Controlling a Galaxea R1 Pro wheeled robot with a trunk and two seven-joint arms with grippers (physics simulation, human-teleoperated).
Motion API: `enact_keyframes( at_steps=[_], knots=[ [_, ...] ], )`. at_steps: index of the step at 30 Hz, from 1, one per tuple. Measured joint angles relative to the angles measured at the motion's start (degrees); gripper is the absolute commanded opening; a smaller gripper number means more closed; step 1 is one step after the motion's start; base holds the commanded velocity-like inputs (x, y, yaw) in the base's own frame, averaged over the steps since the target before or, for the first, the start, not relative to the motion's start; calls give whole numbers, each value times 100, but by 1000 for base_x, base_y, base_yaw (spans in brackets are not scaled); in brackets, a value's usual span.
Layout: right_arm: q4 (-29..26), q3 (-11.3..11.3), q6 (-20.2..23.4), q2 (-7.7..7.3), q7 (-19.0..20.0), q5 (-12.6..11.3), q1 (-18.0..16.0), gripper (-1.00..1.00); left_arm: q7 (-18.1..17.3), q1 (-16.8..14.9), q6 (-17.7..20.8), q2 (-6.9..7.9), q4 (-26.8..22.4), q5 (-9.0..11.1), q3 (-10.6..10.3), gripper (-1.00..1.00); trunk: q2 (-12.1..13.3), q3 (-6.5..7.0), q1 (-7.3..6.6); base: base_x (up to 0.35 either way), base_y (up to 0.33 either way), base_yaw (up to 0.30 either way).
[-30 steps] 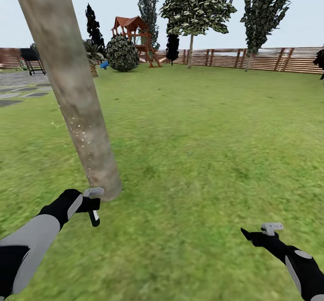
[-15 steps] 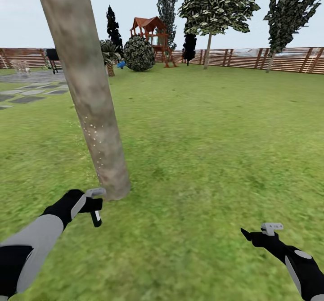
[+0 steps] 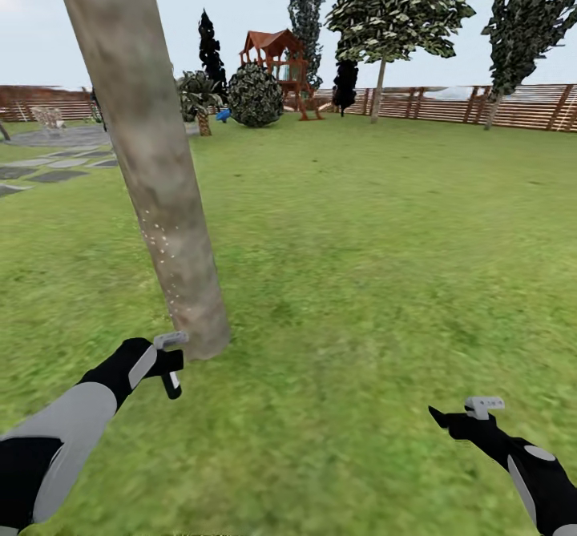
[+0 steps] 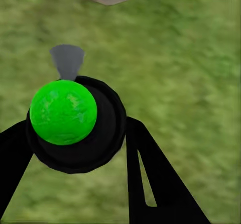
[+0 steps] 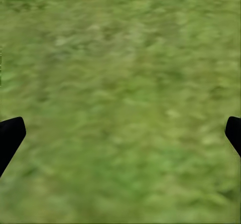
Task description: In the garden, pick up the pesticide atomizer on the floor and spray pesticide onto both trees until each tree trunk is fully covered.
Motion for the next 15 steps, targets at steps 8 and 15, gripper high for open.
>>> enact_keyframes(
  at_steps=[8,15],
  knots=[
    [-5,0,-4,0,0,0,0,100,16,70,0,0,-22,-6,-18,-100,0,0,0,4,-270,276],
    [-5,2,-4,-1,-1,-3,1,100,590,76,3,-4,-13,-21,-54,-100,0,0,0,67,-176,174]
  ],
)
